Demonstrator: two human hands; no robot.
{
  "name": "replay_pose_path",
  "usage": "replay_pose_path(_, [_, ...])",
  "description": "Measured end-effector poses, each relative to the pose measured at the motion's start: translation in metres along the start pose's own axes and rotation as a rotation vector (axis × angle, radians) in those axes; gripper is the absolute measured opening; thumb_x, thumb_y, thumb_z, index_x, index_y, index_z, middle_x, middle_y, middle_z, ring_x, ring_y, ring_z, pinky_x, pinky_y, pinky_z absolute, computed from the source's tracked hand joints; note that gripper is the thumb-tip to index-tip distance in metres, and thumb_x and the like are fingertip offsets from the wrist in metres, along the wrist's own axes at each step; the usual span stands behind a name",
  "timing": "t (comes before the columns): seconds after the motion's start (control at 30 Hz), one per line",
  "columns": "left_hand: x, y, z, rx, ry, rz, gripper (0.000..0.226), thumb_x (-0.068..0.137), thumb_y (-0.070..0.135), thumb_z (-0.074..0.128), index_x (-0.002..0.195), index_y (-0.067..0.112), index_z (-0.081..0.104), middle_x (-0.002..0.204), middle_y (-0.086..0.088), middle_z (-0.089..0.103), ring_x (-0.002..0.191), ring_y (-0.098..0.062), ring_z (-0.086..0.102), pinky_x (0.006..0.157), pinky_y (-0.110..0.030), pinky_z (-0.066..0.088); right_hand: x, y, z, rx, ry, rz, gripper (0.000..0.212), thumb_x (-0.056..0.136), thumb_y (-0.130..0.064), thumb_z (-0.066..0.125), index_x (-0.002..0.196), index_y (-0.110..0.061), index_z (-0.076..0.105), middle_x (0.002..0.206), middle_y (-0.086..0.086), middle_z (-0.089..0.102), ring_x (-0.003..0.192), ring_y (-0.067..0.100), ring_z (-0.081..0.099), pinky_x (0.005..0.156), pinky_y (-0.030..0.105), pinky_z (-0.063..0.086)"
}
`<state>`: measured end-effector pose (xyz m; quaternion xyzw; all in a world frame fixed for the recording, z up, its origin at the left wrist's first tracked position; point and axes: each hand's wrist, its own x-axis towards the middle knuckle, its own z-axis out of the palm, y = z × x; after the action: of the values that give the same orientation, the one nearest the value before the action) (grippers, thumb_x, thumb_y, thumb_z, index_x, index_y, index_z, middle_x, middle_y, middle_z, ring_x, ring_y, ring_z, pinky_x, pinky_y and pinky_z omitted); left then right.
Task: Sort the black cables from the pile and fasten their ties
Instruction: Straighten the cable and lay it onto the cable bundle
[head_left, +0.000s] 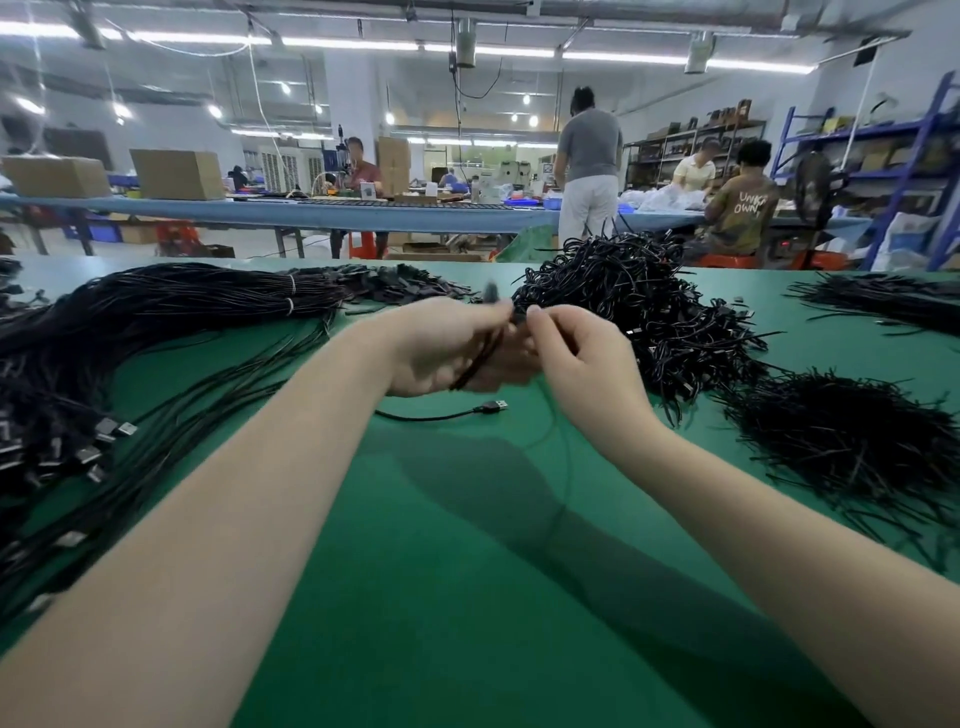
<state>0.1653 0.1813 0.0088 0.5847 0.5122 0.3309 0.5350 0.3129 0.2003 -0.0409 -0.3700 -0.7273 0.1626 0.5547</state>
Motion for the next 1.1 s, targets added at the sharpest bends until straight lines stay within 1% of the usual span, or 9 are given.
replay_pose_path(0.13, [0.003, 0.009, -0.012, -0.526, 0.244, 0.336, 0.046, 0.104, 0.038, 0.033, 0.108, 0.006, 0.065, 0.094, -0.006, 0.075, 0.080, -0.014, 0.071, 0.070, -0.023, 0.055, -0.013, -0.007, 0.012, 0.072, -0.302, -0.027, 0.024, 0.101, -0.021, 0.044, 0.093, -0.019, 0.066, 0.058, -0.007, 0.044, 0.050, 0.009, 0.035, 0.047, 0.024, 0.029])
replay_pose_path(0.27, [-0.019, 0.018, -0.026, -0.739, 0.000, 0.431, 0.044, 0.101, 0.038, 0.039, 0.076, 0.019, 0.070, 0.060, 0.008, 0.062, 0.055, -0.006, 0.060, 0.053, -0.019, 0.048, -0.017, 0.013, 0.011, 0.101, -0.580, 0.283, 0.030, 0.100, -0.033, 0.045, 0.085, -0.024, 0.069, 0.063, -0.001, 0.038, 0.047, 0.009, 0.032, 0.044, 0.019, 0.028])
replay_pose_path(0.37, [-0.026, 0.014, -0.029, -0.403, -0.208, 0.269, 0.038, 0.094, 0.037, 0.048, 0.066, 0.020, 0.066, 0.047, 0.010, 0.048, 0.042, -0.004, 0.044, 0.046, -0.017, 0.037, -0.010, 0.027, -0.004, -0.044, -0.485, 0.459, 0.037, 0.089, -0.050, 0.057, 0.071, -0.019, 0.068, 0.059, -0.001, 0.039, 0.046, 0.011, 0.030, 0.047, 0.023, 0.027])
replay_pose_path(0.5, [-0.010, 0.000, -0.009, 0.280, -0.206, -0.079, 0.046, 0.098, 0.044, 0.036, 0.098, 0.015, 0.071, 0.071, 0.004, 0.070, 0.053, -0.005, 0.056, 0.048, -0.017, 0.036, 0.007, 0.023, -0.021, -0.161, -0.122, 0.297, 0.041, 0.085, -0.048, 0.065, 0.062, -0.016, 0.055, 0.047, -0.009, 0.040, 0.045, 0.008, 0.033, 0.047, 0.026, 0.026])
replay_pose_path(0.63, [0.011, -0.006, 0.008, -0.105, 0.160, 0.060, 0.043, 0.103, 0.043, 0.033, 0.095, 0.016, 0.067, 0.087, 0.000, 0.074, 0.074, -0.010, 0.068, 0.070, -0.023, 0.052, 0.008, -0.008, -0.009, -0.138, -0.092, 0.016, 0.034, 0.098, -0.027, 0.047, 0.065, -0.023, 0.052, 0.048, -0.014, 0.048, 0.046, -0.006, 0.043, 0.045, 0.014, 0.027])
replay_pose_path(0.7, [0.013, -0.003, 0.003, -0.398, 0.206, 0.192, 0.044, 0.103, 0.041, 0.034, 0.096, 0.014, 0.068, 0.089, 0.000, 0.074, 0.074, -0.009, 0.067, 0.059, -0.020, 0.054, -0.001, -0.014, 0.004, -0.085, -0.173, -0.057, 0.033, 0.099, -0.019, 0.046, 0.068, -0.026, 0.053, 0.051, -0.016, 0.050, 0.048, -0.006, 0.045, 0.048, 0.010, 0.030])
replay_pose_path(0.8, [0.007, 0.002, -0.002, -0.608, 0.103, 0.299, 0.043, 0.103, 0.040, 0.032, 0.098, 0.015, 0.066, 0.073, 0.006, 0.070, 0.068, -0.007, 0.068, 0.054, -0.018, 0.052, -0.012, -0.009, 0.015, 0.132, -0.346, 0.107, 0.033, 0.101, -0.021, 0.043, 0.074, -0.027, 0.061, 0.056, -0.011, 0.052, 0.049, 0.005, 0.048, 0.056, 0.021, 0.041])
replay_pose_path(0.9, [0.003, 0.006, -0.002, -0.666, 0.079, 0.316, 0.035, 0.104, 0.038, 0.035, 0.086, 0.019, 0.059, 0.053, 0.011, 0.045, 0.051, -0.005, 0.052, 0.054, -0.018, 0.044, -0.018, 0.005, 0.012, 0.237, -0.492, 0.293, 0.030, 0.101, -0.029, 0.043, 0.084, -0.023, 0.067, 0.070, -0.008, 0.064, 0.064, 0.010, 0.059, 0.066, 0.025, 0.045])
replay_pose_path(1.1, [0.008, -0.005, 0.004, -0.648, -0.109, 0.252, 0.031, 0.103, 0.030, 0.033, 0.078, 0.020, 0.049, 0.053, 0.011, 0.034, 0.044, -0.004, 0.031, 0.046, -0.017, 0.026, -0.009, 0.020, 0.003, 0.607, -0.346, 0.639, 0.025, 0.100, -0.034, 0.046, 0.096, -0.019, 0.065, 0.078, -0.003, 0.072, 0.069, 0.013, 0.067, 0.075, 0.029, 0.050])
